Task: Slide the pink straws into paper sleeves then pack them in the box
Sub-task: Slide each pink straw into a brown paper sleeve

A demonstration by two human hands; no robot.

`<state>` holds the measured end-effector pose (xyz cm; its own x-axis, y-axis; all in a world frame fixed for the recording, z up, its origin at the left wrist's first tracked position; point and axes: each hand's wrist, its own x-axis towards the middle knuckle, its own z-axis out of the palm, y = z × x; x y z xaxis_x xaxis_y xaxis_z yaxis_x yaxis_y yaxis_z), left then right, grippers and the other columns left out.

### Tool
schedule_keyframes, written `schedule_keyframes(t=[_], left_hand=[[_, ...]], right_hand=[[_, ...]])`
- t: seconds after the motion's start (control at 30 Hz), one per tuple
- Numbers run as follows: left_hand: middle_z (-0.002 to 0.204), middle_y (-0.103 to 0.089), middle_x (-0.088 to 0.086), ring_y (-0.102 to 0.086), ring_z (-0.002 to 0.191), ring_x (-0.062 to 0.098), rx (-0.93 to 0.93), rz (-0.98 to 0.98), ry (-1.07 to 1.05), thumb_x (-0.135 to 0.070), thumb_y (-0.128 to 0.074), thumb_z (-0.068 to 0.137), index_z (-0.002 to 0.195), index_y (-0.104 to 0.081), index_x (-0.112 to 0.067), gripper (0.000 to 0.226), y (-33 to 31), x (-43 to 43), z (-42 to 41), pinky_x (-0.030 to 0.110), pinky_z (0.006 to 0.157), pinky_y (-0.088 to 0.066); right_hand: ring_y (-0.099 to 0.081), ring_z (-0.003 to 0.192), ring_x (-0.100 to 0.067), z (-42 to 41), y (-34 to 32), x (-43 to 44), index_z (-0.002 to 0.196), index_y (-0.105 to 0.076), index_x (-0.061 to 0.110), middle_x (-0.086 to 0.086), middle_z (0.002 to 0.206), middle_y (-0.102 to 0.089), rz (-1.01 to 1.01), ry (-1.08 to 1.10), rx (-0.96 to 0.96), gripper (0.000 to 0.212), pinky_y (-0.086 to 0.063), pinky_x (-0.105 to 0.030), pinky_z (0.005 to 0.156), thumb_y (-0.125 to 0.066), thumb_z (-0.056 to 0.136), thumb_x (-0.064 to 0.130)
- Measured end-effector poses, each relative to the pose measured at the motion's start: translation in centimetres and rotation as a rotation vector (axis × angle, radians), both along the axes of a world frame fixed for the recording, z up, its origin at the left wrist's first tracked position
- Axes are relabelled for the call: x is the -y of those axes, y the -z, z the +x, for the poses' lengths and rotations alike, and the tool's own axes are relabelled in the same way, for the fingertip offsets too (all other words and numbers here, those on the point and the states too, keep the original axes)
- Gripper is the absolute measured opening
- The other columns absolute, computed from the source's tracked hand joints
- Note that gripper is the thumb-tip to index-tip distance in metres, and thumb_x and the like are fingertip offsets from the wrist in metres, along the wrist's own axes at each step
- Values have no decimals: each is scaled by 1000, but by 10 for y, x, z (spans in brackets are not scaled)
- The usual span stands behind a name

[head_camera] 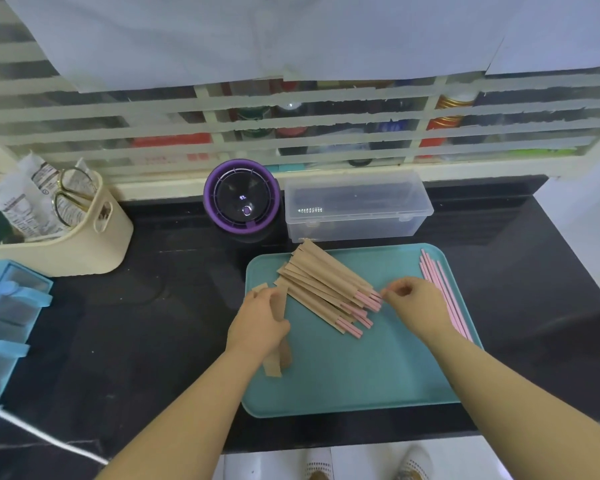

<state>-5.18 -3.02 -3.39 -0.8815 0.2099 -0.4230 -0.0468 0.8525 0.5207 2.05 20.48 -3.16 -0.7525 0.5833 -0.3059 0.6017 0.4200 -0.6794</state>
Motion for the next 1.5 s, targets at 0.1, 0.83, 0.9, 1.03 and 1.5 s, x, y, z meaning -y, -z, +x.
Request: schedule_keyframes(t=[0.1,0.83,0.9,1.03,1.5], left_hand=[[131,-49,1,-53,111,20,-21,48,-76,-19,-65,81,134,-45,-25,57,-7,0,-2,37,86,-50],[103,-70,4,-67,89,10,408,813,-351,-6,-41,100,111,-63,-5,25,-52,-22,7,20,75,-53],[100,-72,4,-68,85,9,401,870,-357,-8,-46,98,106,-65,-7,20,-59,-21,5,20,72,-54],[86,-70,4,-65,76,10,378,1003,-368,-17,-52,95,97,-64,-6,16,-83,-25,1,23,73,-55],[82,-62,12,-55,72,17,-509,1090,-273,-30,-50,96,86,-57,-17,17,-175,-45,4,27,63,-47]], right_hand=[[-54,106,-29,13,3,-19,118,-63,13,-7,115,-61,271,59,100,32,-43,-33,81,-60,87,21],[-49,64,-29,32,-8,-22,94,-46,15,-7,75,-60,318,-43,82,2,-37,-32,59,-45,94,17],[-45,55,-23,24,-24,-21,101,-46,18,-6,65,-54,129,-4,-103,10,-39,-28,49,-45,94,11],[-54,61,-15,-3,-81,-14,106,-62,9,-5,74,-63,-370,170,-376,24,-50,-28,66,-41,95,8],[-70,88,-24,-6,-187,55,105,-63,10,-11,99,-72,-622,-405,-346,32,-56,-35,86,-50,94,37]])
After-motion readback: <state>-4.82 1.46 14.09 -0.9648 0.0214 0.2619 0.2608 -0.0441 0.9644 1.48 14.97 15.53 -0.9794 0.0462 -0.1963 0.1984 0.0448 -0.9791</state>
